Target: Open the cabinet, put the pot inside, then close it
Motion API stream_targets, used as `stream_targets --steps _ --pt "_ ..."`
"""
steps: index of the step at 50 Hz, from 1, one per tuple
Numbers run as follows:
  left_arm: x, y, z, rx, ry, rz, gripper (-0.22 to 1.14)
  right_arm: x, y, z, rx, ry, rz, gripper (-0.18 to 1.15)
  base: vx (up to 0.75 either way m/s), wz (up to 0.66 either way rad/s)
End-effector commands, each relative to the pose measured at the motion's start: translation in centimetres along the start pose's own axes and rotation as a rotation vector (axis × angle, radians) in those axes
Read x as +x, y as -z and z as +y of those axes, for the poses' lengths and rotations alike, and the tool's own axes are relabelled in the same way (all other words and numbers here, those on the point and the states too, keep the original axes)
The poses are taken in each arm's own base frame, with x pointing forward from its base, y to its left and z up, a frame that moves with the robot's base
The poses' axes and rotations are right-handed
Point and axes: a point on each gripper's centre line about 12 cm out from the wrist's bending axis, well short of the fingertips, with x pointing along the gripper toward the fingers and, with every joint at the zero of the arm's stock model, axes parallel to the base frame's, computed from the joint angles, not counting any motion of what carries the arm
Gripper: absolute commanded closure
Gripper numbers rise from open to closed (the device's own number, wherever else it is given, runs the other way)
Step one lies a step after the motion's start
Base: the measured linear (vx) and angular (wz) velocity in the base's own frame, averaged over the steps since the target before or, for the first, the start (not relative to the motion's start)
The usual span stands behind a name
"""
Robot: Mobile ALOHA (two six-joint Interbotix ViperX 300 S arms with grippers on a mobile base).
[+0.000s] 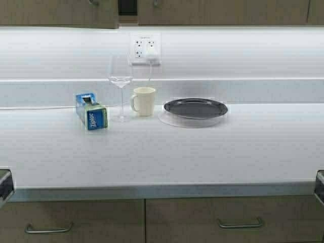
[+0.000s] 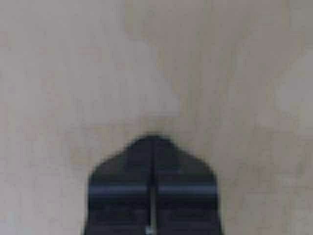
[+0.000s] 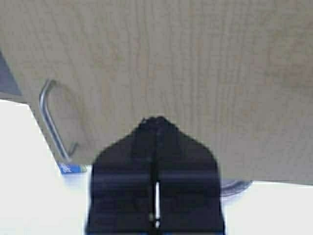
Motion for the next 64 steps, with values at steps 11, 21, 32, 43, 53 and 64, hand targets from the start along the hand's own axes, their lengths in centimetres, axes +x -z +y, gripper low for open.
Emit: stream_targets --steps 11,21,32,43,53,64 --pt "4.6 -1.7 -0.4 0.011 0.012 -0.010 0.88 -1.7 -0.7 0.1 0.011 -0.013 -0.048 0.90 0.08 0.03" --pt "1.5 -2.0 -0.4 0.018 0.011 -0.033 0.88 -1.5 -0.7 0.1 0.004 -0.011 -0.045 0.90 0.06 0.01" --pt "-1.5 -1.3 -0.4 0.018 0.011 -0.037 0.88 0.0 -1.0 0.3 0.004 -0.014 -0.044 0.90 0.04 0.01" --pt "-2.0 0.0 -0.4 0.016 0.011 -0.010 0.88 2.2 -1.5 0.5 0.003 -0.011 -0.030 0.90 0.03 0.02" --pt "-2.0 0.5 -0.3 0.011 0.010 0.003 0.88 2.5 -1.6 0.5 0.003 -0.008 -0.022 0.90 0.01 0.02" --pt "-1.6 1.1 -0.3 0.014 0.009 0.019 0.88 1.3 -1.3 0.4 0.004 -0.009 -0.025 0.90 0.01 0.02"
